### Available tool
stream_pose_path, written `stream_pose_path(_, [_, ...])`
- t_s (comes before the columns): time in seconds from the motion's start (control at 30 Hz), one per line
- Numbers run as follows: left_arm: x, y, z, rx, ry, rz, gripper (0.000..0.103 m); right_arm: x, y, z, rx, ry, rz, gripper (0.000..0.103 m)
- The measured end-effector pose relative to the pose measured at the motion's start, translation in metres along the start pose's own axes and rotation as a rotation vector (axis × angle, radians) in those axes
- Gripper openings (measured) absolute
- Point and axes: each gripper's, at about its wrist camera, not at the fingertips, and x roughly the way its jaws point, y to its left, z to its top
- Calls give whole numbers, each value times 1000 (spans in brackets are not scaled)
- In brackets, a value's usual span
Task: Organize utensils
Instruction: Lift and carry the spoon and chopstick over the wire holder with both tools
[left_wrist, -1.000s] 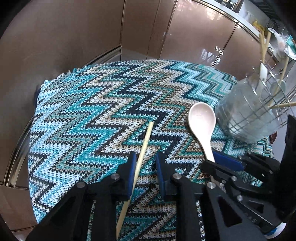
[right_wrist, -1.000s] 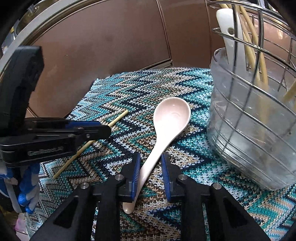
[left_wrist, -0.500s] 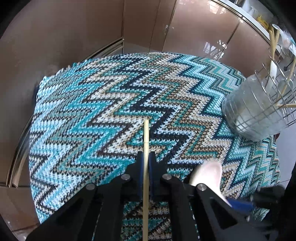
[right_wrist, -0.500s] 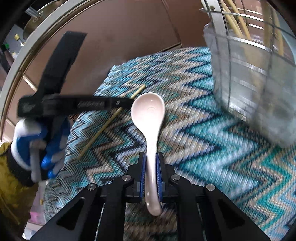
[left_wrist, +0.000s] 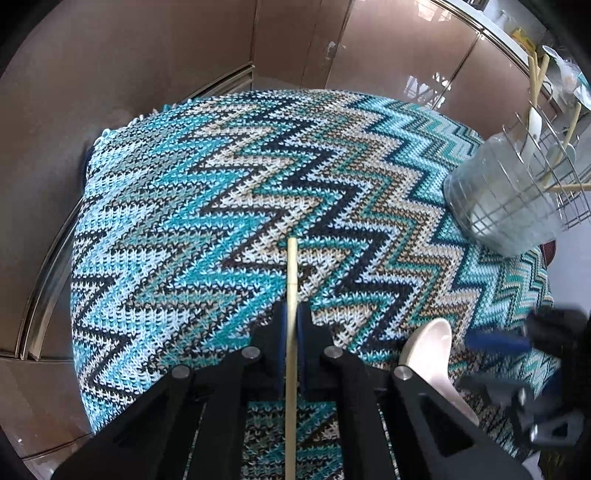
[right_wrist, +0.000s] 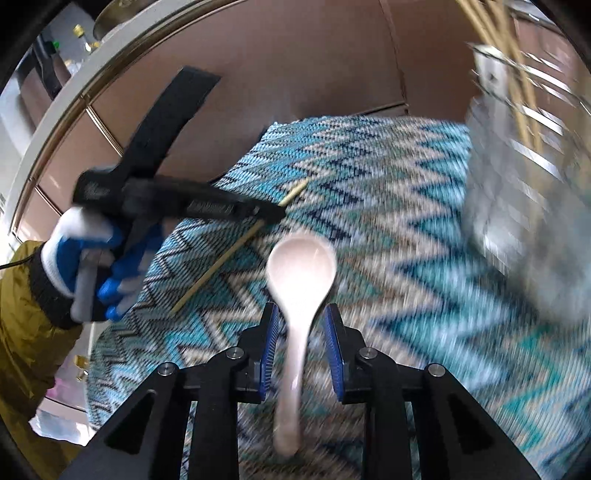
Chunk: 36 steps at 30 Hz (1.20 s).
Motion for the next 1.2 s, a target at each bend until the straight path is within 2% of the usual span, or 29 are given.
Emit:
stream_pose_path(0.13, [4, 1, 6, 6, 34, -15, 5, 18, -7, 22, -69, 58, -4, 30])
stream_pose_path(0.37, [14, -2, 23, 5, 130, -44, 6, 42, -15, 44, -129, 167, 86, 30])
stream_pose_path(0.43, [16, 1, 26, -7, 159, -56, 6, 46, -13, 46, -155, 195, 87, 22])
stream_pose_path(0.47, [17, 2, 28, -13, 168, -58, 6, 49, -11, 46, -167, 205, 85, 14])
stream_pose_path(0.6, [16, 1, 30, -26, 173, -40, 5, 44, -1, 45, -225, 227, 59, 8])
stream_pose_path(0.73, [11, -3, 23, -53, 118, -32, 4, 31, 2, 36, -237, 206, 13, 7])
stream_pose_path(0.83, [-5, -5, 11, -59, 41, -25, 4, 15, 4, 26, -225, 162, -22, 7])
stream_pose_path(1.0, [-54, -15, -17, -48, -109, -49, 4, -24, 20, 2, -216, 41, -96, 6])
stream_pose_path(1.2, [-113, -35, -53, -20, -228, -69, 4, -74, 43, -27, -173, -102, -157, 6])
